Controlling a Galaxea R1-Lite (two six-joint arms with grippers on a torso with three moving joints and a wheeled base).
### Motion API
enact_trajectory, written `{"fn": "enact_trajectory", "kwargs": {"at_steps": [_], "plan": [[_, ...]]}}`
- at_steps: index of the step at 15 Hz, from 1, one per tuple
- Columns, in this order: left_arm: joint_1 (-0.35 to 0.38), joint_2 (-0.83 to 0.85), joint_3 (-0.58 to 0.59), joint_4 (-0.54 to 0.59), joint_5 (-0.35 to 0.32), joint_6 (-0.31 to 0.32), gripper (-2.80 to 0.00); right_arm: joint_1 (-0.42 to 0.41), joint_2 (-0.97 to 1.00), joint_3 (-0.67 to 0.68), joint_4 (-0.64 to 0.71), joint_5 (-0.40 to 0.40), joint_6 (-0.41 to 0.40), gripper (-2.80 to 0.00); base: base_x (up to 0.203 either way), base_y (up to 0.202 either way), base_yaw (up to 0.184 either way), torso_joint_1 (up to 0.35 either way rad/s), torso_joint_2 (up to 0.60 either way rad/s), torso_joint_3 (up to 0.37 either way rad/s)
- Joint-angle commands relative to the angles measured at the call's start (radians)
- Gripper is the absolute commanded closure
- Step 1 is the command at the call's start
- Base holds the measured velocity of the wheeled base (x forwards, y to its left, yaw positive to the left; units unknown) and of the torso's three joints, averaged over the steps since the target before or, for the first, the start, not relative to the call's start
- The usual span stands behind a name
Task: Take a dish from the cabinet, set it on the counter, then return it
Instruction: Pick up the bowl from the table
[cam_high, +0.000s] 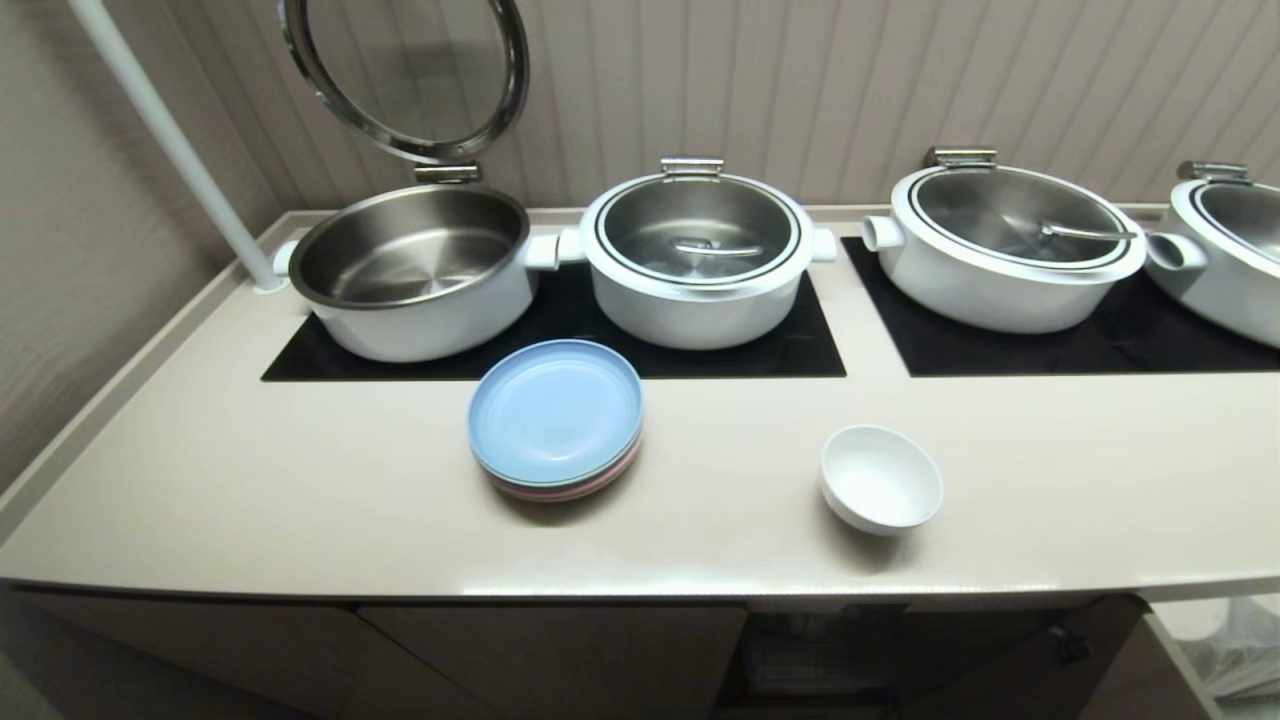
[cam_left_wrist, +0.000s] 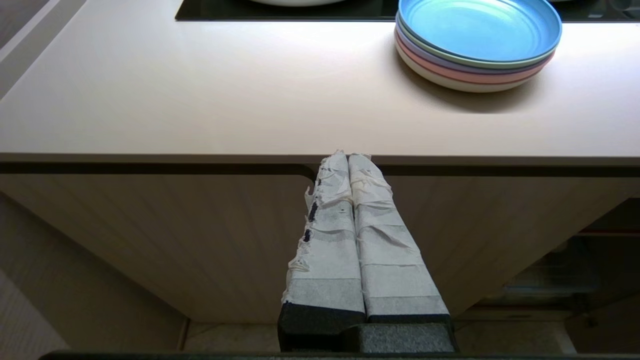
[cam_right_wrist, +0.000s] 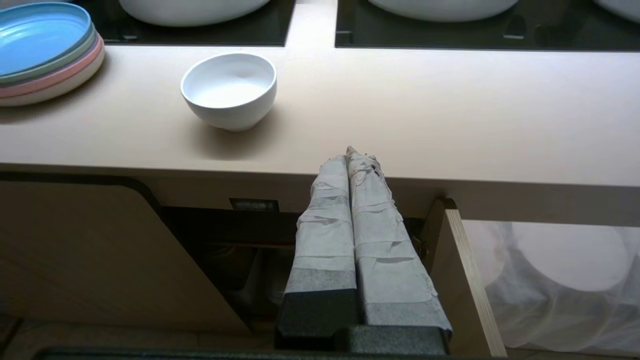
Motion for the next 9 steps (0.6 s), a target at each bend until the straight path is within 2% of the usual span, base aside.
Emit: {"fn": "enact_trajectory", "kwargs": {"at_steps": [1,5,9], "plan": [[0.001,0.000,0.000,0.000,0.000,0.000,0.00,0.000,0.014,-0.055,0.028,0.012,0.001,0.00,0.000,0.000,0.000,0.000,0.00,0.000],[0.001,0.000,0.000,0.000,0.000,0.000,0.00,0.006,0.166,-0.132,0.032,0.012,-0.001,0.00,0.000,0.000,0.000,0.000,0.00,0.000],[0.000,0.000,0.000,0.000,0.000,0.000,0.00,0.083,0.407,-0.203,0.004,0.011,-0.011,0.00,0.000,0.000,0.000,0.000,0.00,0.000]]}}
